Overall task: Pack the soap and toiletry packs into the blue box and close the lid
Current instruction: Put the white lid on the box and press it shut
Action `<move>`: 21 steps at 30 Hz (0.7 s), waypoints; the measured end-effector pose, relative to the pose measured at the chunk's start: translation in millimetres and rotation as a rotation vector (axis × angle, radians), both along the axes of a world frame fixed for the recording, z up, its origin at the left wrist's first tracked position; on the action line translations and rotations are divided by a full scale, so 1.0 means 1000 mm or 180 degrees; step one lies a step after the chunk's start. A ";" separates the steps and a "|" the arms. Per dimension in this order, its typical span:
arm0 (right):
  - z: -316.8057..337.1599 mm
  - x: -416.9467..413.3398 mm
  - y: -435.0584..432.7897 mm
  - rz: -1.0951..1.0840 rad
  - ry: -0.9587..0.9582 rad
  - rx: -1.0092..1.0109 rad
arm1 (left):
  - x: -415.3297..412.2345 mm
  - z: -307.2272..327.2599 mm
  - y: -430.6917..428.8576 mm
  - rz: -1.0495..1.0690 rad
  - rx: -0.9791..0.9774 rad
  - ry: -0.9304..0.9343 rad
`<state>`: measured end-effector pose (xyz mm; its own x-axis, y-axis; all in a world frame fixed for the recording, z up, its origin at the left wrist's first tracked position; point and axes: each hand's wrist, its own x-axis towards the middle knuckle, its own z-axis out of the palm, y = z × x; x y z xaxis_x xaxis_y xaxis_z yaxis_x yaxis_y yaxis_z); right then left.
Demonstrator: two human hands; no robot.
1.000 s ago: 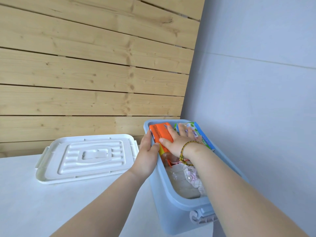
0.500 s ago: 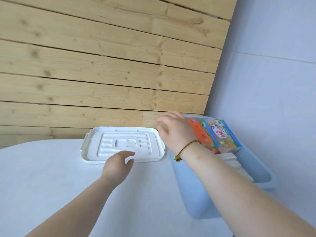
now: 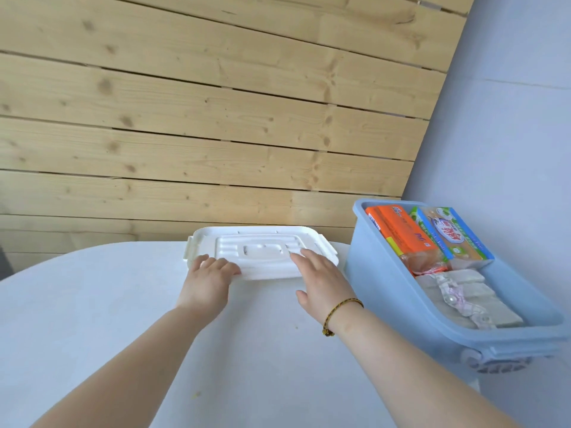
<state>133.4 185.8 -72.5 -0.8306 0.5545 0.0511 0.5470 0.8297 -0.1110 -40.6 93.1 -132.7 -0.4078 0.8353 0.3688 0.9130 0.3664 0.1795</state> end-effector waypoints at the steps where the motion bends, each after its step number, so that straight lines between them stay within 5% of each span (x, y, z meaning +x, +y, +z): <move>1: 0.001 -0.002 -0.001 0.0034 -0.0008 0.0087 | -0.001 0.009 -0.003 -0.0110 0.0192 0.0170; 5: 0.009 -0.011 -0.012 0.0350 0.0235 0.0548 | -0.005 0.054 -0.027 -0.0582 0.0762 0.0809; 9: 0.034 -0.020 -0.027 0.0622 0.1060 0.1096 | -0.007 0.105 -0.060 -0.0938 0.1344 0.0708; 13: 0.066 -0.009 -0.045 0.0479 0.1457 0.0534 | 0.008 0.138 -0.080 -0.0573 0.2086 0.0455; 17: 0.088 0.020 -0.047 0.0443 0.2465 0.0421 | 0.046 0.144 -0.086 -0.0020 0.2979 -0.0912; 21: 0.118 0.058 -0.035 0.0190 0.3017 -0.1190 | 0.075 0.140 -0.065 -0.0014 0.2909 -0.2710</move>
